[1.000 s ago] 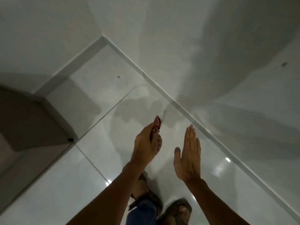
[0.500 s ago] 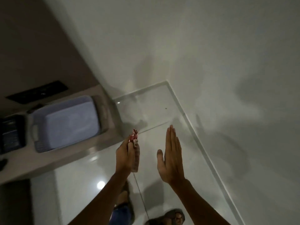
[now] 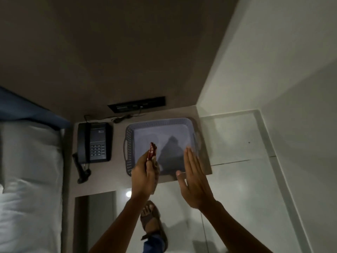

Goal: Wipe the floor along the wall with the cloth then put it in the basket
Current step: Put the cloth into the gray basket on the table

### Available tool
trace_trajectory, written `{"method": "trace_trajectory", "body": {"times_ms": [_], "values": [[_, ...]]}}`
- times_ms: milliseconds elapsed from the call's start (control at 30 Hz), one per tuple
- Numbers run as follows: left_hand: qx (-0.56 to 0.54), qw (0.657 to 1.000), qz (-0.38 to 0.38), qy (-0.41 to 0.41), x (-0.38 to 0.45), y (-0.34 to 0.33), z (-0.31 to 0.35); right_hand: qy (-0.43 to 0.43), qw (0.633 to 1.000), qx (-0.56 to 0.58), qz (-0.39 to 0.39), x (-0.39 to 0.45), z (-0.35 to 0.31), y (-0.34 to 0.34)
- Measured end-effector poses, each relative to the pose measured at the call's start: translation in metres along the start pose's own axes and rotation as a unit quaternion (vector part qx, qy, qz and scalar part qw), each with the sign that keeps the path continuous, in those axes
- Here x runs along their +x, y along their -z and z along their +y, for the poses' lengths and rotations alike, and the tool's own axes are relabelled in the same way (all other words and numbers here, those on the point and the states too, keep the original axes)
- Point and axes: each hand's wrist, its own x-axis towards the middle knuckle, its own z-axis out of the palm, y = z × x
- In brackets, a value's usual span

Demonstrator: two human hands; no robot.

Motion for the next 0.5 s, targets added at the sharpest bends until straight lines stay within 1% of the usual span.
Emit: {"method": "trace_trajectory", "body": {"times_ms": [67,167,233,300,367,400,500], "values": [[0.002,1.000,-0.018,-0.012,0.027,0.014,-0.009,-0.016,1.000,-0.004,-0.018,0.036,-0.005,-0.026],[0.021,0.999,-0.036,-0.015,0.068,0.021,-0.028,-0.044,0.999,-0.016,-0.015,0.080,0.000,-0.055],[0.064,0.997,-0.041,-0.033,0.094,0.019,-0.044,-0.042,0.998,-0.038,-0.025,0.101,0.010,-0.068],[0.130,0.989,-0.039,-0.065,0.117,0.011,-0.064,-0.035,0.997,-0.062,-0.044,0.116,0.030,-0.082],[0.200,0.974,-0.034,-0.096,0.133,0.004,-0.085,-0.015,0.995,-0.086,-0.057,0.122,0.052,-0.091],[0.241,0.964,-0.047,-0.098,0.139,0.001,-0.096,-0.005,0.993,-0.101,-0.060,0.125,0.063,-0.098],[0.364,0.914,-0.136,-0.120,0.151,-0.010,-0.127,-0.009,0.993,-0.109,-0.052,0.133,0.086,-0.113]]}}
